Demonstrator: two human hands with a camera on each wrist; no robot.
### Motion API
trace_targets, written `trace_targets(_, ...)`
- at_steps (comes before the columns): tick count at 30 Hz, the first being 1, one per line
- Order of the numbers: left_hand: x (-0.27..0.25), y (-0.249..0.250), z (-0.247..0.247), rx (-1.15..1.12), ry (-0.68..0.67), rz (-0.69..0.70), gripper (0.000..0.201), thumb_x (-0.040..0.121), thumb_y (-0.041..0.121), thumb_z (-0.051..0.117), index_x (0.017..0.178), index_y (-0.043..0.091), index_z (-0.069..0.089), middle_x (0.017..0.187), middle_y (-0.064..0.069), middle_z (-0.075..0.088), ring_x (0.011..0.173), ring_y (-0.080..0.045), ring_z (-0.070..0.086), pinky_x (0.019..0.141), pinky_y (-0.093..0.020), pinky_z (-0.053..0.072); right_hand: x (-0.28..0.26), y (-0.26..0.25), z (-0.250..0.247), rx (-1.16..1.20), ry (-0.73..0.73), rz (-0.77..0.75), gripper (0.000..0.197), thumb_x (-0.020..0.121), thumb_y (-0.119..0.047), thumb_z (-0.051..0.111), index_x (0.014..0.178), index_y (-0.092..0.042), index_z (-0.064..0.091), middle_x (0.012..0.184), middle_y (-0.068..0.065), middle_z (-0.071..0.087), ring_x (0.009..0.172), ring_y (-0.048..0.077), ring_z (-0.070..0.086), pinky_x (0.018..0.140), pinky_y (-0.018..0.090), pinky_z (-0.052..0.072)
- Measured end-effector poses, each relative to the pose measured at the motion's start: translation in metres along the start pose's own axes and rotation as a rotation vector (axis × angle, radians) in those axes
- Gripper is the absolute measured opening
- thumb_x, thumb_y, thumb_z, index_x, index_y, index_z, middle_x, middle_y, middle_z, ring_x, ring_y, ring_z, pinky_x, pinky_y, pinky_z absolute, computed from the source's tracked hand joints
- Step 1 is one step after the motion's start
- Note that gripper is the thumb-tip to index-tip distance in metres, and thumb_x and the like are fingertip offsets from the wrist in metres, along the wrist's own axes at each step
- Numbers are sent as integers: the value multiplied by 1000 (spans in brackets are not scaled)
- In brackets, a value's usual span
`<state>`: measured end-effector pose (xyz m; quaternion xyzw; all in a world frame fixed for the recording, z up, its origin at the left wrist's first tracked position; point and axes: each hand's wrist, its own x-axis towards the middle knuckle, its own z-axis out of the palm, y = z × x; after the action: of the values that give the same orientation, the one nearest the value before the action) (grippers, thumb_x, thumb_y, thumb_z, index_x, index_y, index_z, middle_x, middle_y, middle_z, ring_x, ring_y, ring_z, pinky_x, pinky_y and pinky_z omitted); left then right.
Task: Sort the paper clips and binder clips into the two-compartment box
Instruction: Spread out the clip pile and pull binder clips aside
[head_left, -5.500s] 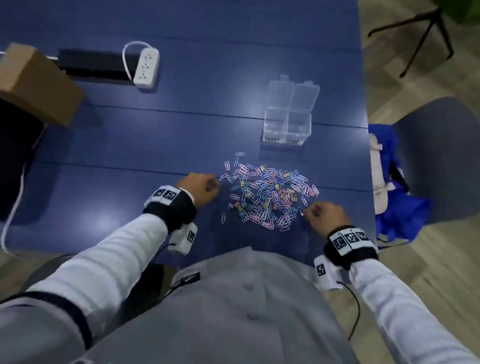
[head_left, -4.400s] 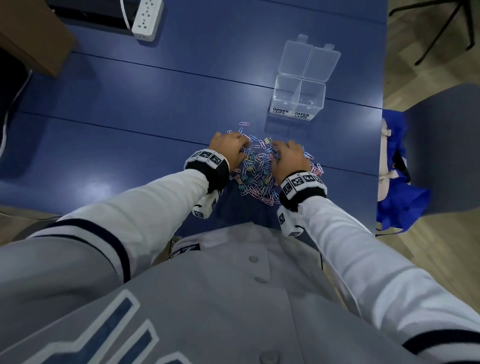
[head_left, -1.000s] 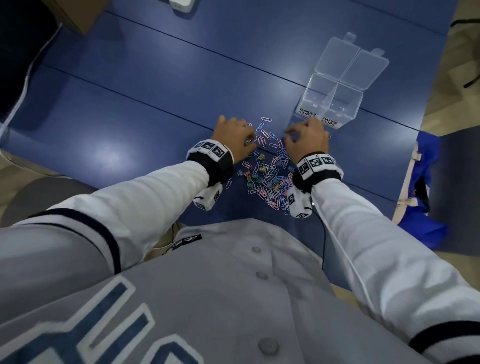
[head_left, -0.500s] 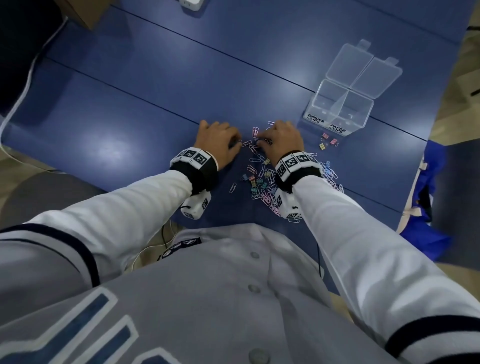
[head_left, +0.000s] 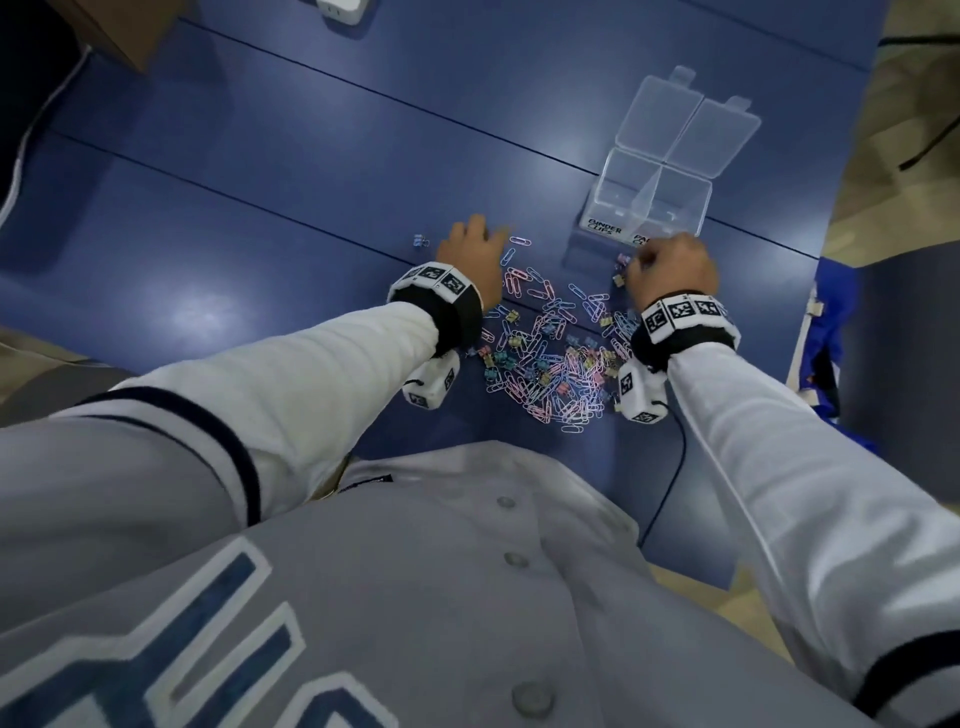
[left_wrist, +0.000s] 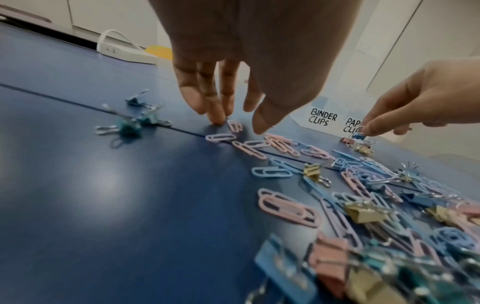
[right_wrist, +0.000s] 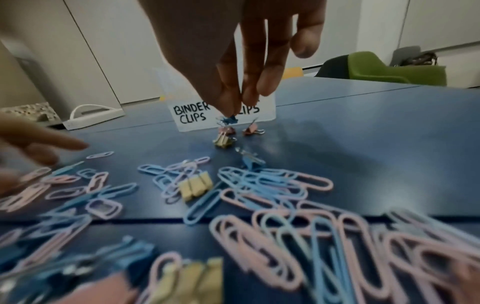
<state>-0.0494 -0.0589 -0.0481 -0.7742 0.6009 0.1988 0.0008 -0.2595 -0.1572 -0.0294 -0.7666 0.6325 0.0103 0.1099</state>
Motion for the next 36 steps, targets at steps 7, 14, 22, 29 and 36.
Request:
trace_targets(7,5,9,0,126,-81,152,54,85,9,56,136,22,43,127,-11,40,115,-30,41,78,-37,42,-27,-25,12,143,-23,-264,36,85,-14,62,120,-19,63,113,8,56,98,24,54,89,33,49)
trace_targets(14,-19,-22,2,58,-28,295,45,89,15,50,133,24,52,120,-10,50,108,-30,47,82,-38,39,-46,-45,27,7,-248,-385,50,84,-21,59,133,-15,53,122,10,51,119,27,44,97,39,45)
trace_targets(22,-24,-35,4,-68,-65,147,63,82,48,64,137,20,48,121,-11,47,110,-29,47,90,-42,47,-44,-46,26,-2,-327,-459,50,90,-19,59,139,-17,48,123,12,48,121,29,44,99,41,45)
trace_targets(29,-17,-17,4,-95,-74,140,41,90,32,60,128,16,56,120,-13,51,109,-32,52,89,-44,48,-41,-66,27,-30,-315,-439,26,94,-17,54,114,-10,67,114,17,60,102,36,61,87,40,50)
trace_targets(36,-12,-12,0,-77,-59,177,19,92,17,53,107,9,64,108,-16,57,97,-36,58,78,-40,47,-46,-65,32,38,-278,-452,23,96,-14,51,105,-7,70,104,16,64,92,32,63,81,35,49)
